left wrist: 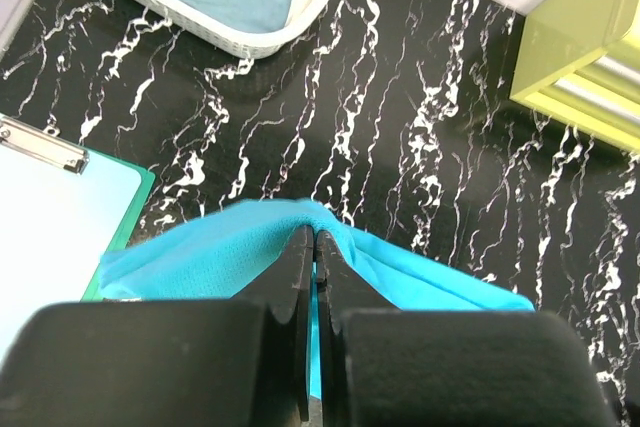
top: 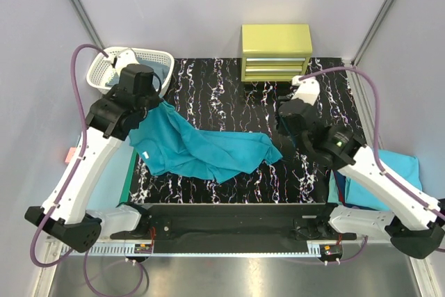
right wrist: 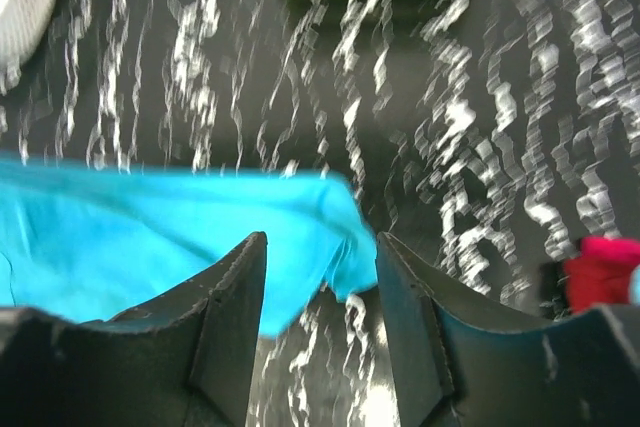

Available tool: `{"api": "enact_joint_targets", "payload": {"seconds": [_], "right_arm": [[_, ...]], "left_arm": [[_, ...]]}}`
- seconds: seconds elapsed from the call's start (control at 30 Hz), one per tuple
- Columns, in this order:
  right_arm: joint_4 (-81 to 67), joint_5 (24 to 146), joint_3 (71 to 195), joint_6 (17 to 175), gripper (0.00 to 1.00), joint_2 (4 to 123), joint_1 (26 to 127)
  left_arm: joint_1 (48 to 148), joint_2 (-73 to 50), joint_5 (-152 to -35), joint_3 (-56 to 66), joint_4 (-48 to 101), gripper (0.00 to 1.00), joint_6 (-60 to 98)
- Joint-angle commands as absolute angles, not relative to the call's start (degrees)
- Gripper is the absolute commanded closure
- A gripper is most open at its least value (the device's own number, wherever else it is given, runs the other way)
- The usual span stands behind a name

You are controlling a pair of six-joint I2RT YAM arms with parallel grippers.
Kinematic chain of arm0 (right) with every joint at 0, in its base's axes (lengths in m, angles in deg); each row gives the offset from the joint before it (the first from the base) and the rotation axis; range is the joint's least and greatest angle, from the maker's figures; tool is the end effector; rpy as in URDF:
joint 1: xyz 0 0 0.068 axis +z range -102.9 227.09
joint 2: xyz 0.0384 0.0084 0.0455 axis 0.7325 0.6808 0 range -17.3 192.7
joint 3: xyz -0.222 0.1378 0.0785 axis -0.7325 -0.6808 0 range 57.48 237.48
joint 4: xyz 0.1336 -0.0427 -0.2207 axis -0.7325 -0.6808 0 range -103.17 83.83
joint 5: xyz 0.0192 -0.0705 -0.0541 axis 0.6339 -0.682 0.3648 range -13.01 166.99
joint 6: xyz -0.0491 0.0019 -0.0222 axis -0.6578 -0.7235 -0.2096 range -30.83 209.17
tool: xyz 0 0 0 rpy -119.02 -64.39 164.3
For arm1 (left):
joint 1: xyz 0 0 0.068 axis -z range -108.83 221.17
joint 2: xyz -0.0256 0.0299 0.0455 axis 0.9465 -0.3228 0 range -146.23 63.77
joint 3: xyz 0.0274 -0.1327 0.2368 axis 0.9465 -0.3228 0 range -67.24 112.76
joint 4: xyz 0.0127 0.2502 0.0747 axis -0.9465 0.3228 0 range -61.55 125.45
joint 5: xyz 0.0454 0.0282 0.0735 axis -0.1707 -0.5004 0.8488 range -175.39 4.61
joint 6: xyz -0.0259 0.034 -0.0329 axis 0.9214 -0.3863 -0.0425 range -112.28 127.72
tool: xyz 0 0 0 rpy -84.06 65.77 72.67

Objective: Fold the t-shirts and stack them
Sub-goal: Flatten the tshirt out

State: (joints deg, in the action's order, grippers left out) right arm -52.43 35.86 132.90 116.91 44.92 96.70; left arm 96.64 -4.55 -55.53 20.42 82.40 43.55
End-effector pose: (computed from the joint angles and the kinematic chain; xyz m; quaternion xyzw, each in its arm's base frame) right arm 0.1516 0.1418 0.4065 0.0084 0.8398 0.0379 0.5415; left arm 0.2062 -0.0786 0.4370 -0.1965 0.8412 -0.0327 0.5026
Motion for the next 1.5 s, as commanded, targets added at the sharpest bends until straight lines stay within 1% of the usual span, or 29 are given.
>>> {"api": "enact_joint_targets", "payload": {"seconds": [0.0, 0.1, 0.17, 0.37, 0.47, 0.6, 0.83, 0.9, 1.07, 1.2, 1.3, 1.47], "right_arm": [[-49.68, 47.88, 127.45, 119.05, 0.47, 47.38, 96.49], [-49.06, 55.61, 124.90, 119.23, 0.48, 50.11, 96.93], [-48.71, 57.90, 123.50, 119.31, 0.48, 52.65, 99.91], [-47.75, 58.97, 122.78, 120.37, 0.49, 59.86, 109.83], [-46.96, 60.28, 123.92, 120.81, 0.52, 62.15, 112.73], [-46.95, 61.43, 124.54, 119.93, 0.53, 65.31, 115.81], [-42.48, 64.33, 120.41, 120.63, 0.53, 70.23, 116.97], [-40.03, 65.30, 120.67, 119.93, 0.50, 72.16, 117.14], [-36.15, 66.26, 125.41, 117.04, 0.46, 80.95, 117.49], [-34.57, 67.14, 130.07, 115.36, 0.46, 88.06, 117.50], [-34.21, 67.50, 133.58, 114.66, 0.46, 90.88, 117.50], [-34.30, 66.88, 135.52, 113.78, 0.46, 91.86, 117.58]], "left_arm": [[96.39, -5.22, -57.18, 19.07, 78.90, 1.00, 42.26], [96.39, -5.75, -57.62, 18.37, 78.55, 1.00, 41.82], [96.39, -6.28, -57.88, 18.19, 78.37, 1.00, 41.65], [96.39, -7.16, -58.67, 17.32, 77.67, 1.00, 41.38], [96.39, -7.33, -58.85, 16.61, 77.58, 1.00, 41.12], [96.39, -6.98, -59.11, 15.91, 77.40, 1.00, 41.21], [96.39, -5.93, -59.55, 13.80, 77.31, 1.00, 41.56], [96.39, -5.84, -59.73, 12.93, 77.40, 1.00, 41.82], [96.39, -5.14, -60.34, 11.34, 77.31, 1.00, 42.17], [96.39, -4.35, -60.17, 10.29, 77.49, 1.00, 42.09], [96.39, -3.56, -60.08, 9.84, 77.40, 1.00, 41.65], [96.39, -2.77, -60.52, 8.97, 77.58, 1.00, 41.56]]}}
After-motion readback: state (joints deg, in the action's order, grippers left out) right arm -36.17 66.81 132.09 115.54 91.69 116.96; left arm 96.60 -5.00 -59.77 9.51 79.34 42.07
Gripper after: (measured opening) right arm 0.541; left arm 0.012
